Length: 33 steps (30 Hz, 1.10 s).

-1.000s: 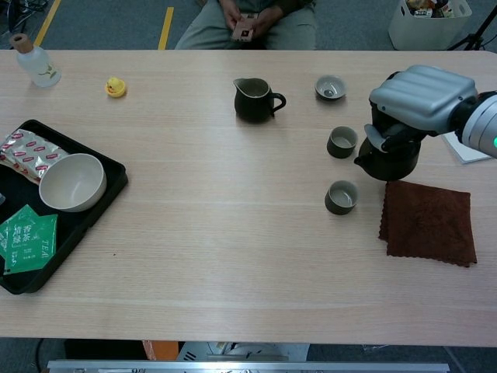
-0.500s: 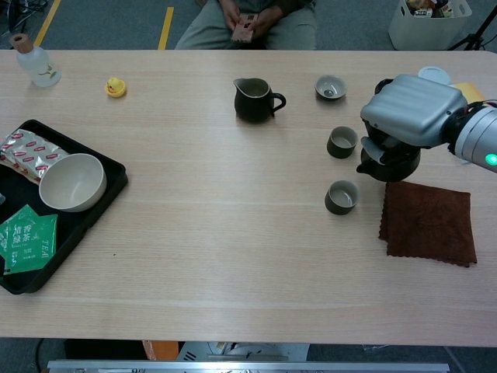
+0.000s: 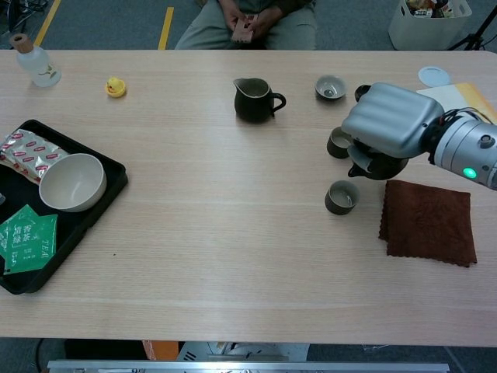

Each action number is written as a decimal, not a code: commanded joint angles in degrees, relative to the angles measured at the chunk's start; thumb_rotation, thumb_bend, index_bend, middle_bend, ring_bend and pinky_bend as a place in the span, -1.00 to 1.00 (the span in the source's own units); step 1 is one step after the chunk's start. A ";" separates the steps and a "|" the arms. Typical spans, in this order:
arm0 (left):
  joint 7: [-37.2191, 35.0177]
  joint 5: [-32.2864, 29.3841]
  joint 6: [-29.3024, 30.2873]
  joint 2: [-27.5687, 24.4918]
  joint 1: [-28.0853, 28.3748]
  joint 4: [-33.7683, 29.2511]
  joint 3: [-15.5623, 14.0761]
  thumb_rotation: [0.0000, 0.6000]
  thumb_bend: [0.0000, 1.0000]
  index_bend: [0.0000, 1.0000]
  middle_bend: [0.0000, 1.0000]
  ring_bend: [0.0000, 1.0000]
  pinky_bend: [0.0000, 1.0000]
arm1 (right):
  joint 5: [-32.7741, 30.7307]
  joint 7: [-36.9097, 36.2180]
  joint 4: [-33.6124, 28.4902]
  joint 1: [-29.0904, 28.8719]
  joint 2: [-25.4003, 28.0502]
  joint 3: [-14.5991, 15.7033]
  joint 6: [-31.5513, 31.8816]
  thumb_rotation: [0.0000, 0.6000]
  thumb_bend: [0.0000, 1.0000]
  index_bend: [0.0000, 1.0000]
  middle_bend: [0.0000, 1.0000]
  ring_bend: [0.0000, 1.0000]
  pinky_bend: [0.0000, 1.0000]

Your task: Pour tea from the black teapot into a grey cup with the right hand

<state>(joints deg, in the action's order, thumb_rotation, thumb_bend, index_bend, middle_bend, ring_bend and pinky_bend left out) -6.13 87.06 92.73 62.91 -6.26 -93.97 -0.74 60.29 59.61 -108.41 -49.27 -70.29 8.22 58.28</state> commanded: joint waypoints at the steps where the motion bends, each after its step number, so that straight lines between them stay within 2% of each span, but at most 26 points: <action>1: -0.15 0.00 0.09 0.03 -0.07 0.11 0.02 1.00 -0.41 -0.86 -0.77 -0.94 -0.97 | -0.31 1.80 0.02 -0.36 -0.52 0.04 -0.03 0.18 0.27 1.00 0.85 0.80 -0.54; 14: -0.77 -0.02 0.19 0.40 -0.33 0.79 -0.02 1.00 -0.41 -0.86 -0.77 -0.94 -0.97 | -1.11 6.30 0.19 -0.58 -1.13 0.64 0.24 0.18 0.26 1.00 0.85 0.80 -0.54; 33: -0.87 -0.01 0.19 0.51 -0.40 0.96 0.10 1.00 -0.41 -0.86 -0.77 -0.94 -0.97 | -0.91 7.56 -0.12 0.08 -0.94 0.88 1.06 0.19 0.27 1.00 0.85 0.80 -0.54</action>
<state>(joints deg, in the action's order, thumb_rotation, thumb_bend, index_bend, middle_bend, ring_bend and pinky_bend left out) -7.00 87.06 92.91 63.42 -6.66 -93.01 -0.64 59.40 67.25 -108.52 -49.24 -71.21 9.11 59.34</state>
